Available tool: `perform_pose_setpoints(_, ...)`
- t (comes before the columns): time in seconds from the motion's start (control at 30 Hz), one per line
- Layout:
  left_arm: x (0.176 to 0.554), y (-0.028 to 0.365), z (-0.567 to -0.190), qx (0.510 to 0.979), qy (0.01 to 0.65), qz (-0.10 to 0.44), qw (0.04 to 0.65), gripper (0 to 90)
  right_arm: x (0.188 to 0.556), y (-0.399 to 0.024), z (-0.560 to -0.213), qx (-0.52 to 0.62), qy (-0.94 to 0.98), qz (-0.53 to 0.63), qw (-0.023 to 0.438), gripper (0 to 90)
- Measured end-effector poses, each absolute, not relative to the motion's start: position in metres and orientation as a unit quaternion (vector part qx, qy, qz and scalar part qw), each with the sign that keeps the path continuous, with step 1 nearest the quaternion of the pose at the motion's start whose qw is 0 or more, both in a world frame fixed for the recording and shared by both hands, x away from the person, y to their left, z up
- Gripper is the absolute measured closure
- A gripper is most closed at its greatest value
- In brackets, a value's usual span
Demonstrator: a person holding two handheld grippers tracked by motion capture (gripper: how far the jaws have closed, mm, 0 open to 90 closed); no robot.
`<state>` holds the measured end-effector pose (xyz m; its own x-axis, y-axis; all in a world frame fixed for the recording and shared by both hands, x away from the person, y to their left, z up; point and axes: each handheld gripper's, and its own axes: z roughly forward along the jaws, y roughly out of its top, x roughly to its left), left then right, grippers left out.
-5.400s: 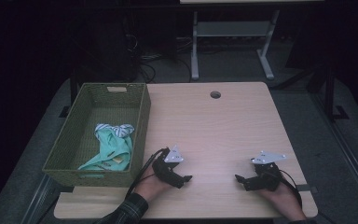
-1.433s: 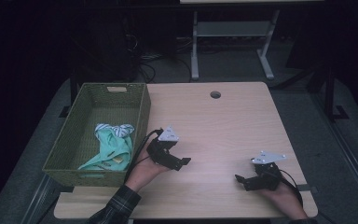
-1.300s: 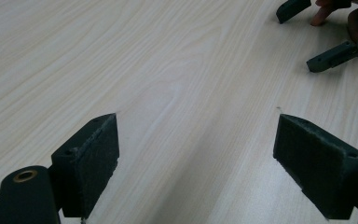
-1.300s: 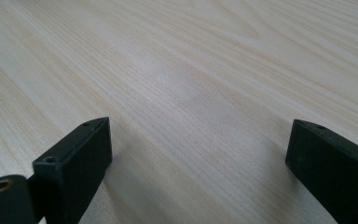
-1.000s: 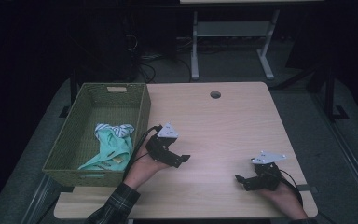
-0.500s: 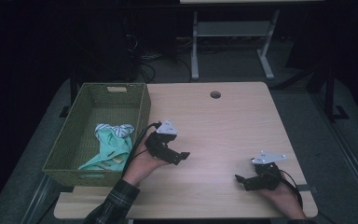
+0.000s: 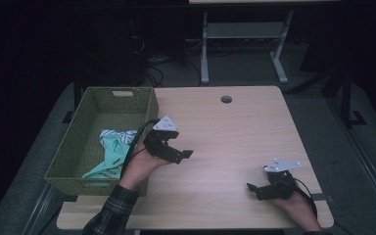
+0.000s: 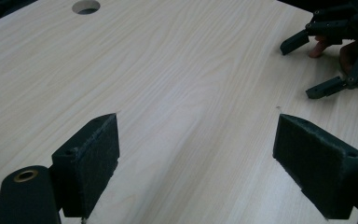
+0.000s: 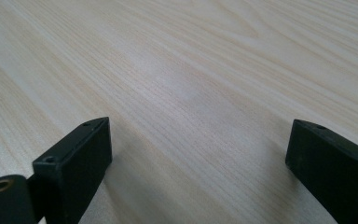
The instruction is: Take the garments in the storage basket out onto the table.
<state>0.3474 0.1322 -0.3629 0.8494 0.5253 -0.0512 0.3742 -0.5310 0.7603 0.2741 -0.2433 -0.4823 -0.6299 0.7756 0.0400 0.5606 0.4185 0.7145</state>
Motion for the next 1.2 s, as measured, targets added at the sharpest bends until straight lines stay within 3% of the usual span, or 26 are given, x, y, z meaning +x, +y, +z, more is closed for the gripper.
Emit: perform_pose_setpoints(1.2, 0.351, 0.173, -0.353, 0.859, 0.291, 0.099, 0.408, 13.8, 0.274, -0.243, -0.482, 0.403, 0.829, 0.357, 0.150, 6.5)
